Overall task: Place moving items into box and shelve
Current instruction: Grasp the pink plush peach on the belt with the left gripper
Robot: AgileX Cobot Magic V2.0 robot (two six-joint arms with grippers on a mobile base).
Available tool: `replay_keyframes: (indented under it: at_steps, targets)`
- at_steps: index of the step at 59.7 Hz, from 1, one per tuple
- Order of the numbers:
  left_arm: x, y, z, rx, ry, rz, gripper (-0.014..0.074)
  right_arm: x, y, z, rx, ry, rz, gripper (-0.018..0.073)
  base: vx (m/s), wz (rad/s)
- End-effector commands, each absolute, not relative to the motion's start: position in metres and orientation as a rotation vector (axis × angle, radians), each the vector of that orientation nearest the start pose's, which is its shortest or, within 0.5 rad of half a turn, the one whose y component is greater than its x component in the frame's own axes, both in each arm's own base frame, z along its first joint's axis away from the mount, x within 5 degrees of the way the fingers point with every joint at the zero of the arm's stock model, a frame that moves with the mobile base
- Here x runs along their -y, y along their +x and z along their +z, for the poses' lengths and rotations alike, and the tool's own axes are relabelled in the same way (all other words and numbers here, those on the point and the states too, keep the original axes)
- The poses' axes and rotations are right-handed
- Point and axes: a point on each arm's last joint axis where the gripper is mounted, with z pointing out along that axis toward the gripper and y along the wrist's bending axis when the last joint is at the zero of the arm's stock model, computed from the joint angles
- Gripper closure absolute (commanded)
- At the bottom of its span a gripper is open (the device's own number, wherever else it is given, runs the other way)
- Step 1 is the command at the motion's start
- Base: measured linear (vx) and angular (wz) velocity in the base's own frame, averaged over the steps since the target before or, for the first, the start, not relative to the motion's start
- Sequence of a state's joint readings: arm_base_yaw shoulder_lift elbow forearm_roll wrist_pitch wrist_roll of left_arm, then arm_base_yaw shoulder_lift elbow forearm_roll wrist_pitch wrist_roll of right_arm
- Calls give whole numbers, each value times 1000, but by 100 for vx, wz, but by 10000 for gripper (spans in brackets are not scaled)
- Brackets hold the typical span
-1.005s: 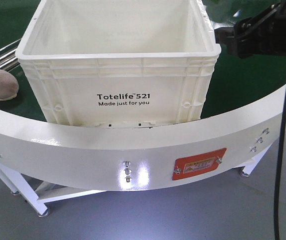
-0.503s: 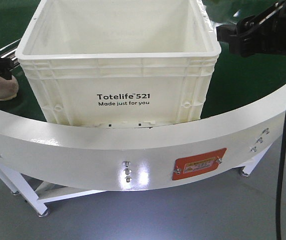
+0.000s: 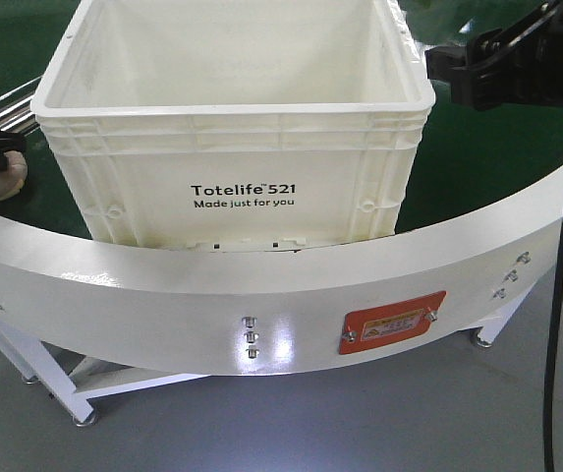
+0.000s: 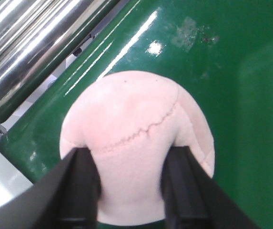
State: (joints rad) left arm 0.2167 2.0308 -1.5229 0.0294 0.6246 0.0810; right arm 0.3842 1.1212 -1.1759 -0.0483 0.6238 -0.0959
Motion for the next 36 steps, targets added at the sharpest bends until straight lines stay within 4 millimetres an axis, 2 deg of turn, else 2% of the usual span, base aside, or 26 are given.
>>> replay_keyframes:
  at_steps: [1, 9, 15, 25, 36]
  targets:
    - [-98, 433, 226, -2533, -154, 162, 290, -84, 218, 431, -1859, -481, 127, 3, 0, 0]
    - [-97, 431, 226, -2552, -155, 160, 351, -84, 218, 431, -1859, -481, 127, 3, 0, 0]
    - [-97, 428, 237, -2536, -154, 163, 384, -84, 218, 431, -1859, -480, 128, 3, 0, 0]
    - [-94, 417, 275, -2445, -150, 176, 396, -84, 218, 431, -1855, -478, 131, 3, 0, 0]
    - [-87, 395, 329, -2315, -140, 189, 396, -84, 218, 431, -1853, -478, 131, 3, 0, 0]
